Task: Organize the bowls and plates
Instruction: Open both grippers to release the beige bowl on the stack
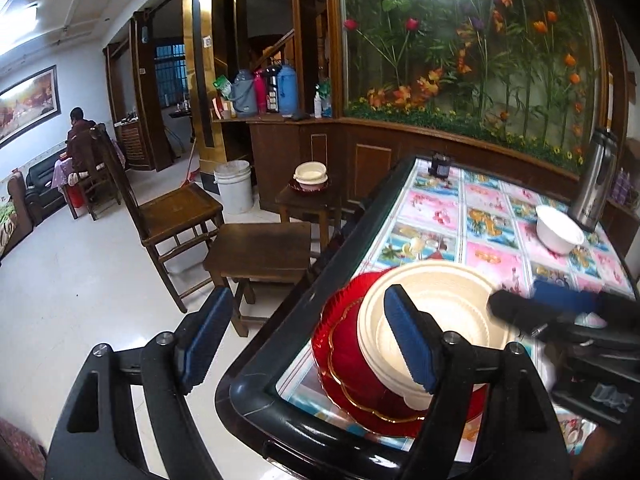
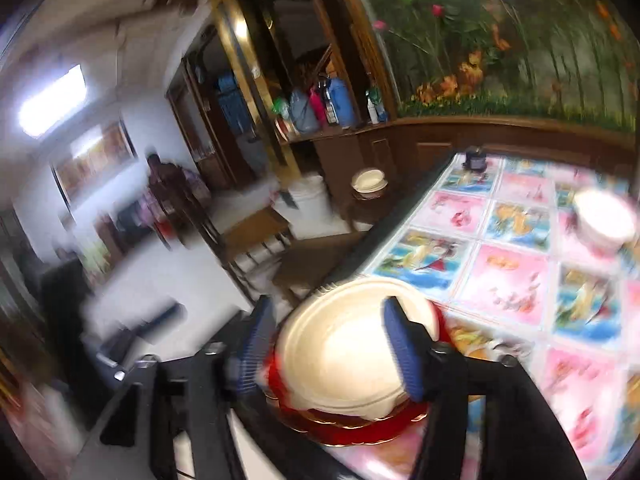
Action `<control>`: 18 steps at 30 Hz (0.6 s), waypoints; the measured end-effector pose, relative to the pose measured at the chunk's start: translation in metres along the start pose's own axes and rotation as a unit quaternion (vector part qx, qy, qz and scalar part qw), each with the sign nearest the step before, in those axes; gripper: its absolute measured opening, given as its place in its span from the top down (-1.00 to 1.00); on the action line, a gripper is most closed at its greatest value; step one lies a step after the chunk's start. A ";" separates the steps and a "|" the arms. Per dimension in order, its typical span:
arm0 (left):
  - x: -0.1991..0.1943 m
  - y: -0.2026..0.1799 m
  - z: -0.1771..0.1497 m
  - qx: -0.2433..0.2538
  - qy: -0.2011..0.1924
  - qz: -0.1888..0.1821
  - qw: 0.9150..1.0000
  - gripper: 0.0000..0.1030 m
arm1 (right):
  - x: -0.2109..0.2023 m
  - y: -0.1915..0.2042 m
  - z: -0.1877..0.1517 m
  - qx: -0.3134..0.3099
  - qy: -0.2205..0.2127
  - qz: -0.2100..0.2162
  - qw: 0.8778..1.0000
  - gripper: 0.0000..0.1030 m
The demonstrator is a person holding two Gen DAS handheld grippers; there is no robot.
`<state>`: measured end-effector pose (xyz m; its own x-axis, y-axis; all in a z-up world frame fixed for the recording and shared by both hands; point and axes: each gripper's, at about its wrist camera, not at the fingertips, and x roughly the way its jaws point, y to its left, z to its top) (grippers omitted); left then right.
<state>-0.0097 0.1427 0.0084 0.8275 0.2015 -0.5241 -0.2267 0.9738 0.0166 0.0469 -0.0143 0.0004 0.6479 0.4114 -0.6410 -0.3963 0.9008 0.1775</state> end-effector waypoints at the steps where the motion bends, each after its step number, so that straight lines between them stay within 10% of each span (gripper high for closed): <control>1: -0.002 0.001 0.001 -0.002 -0.006 0.001 1.000 -0.53 | -0.001 -0.007 -0.002 0.030 0.006 0.023 0.999 0.05; 3: -0.002 0.002 0.002 -0.004 -0.009 0.008 1.000 -0.56 | -0.016 -0.006 -0.002 0.031 -0.034 0.039 0.998 0.04; 5: -0.001 0.002 0.003 -0.010 -0.009 0.008 1.000 -0.56 | -0.015 0.005 -0.002 -0.020 -0.046 -0.007 0.999 -0.40; 18: -0.034 -0.050 0.021 0.030 -0.048 -0.042 0.998 -0.60 | -0.065 -0.091 0.011 0.072 -0.126 -0.068 0.987 -0.36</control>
<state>-0.0156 0.0894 0.0431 0.8885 0.1250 -0.4416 -0.1256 0.9917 0.0280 0.0480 -0.1213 0.0339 0.8373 0.2900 -0.4636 -0.2095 0.9532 0.2179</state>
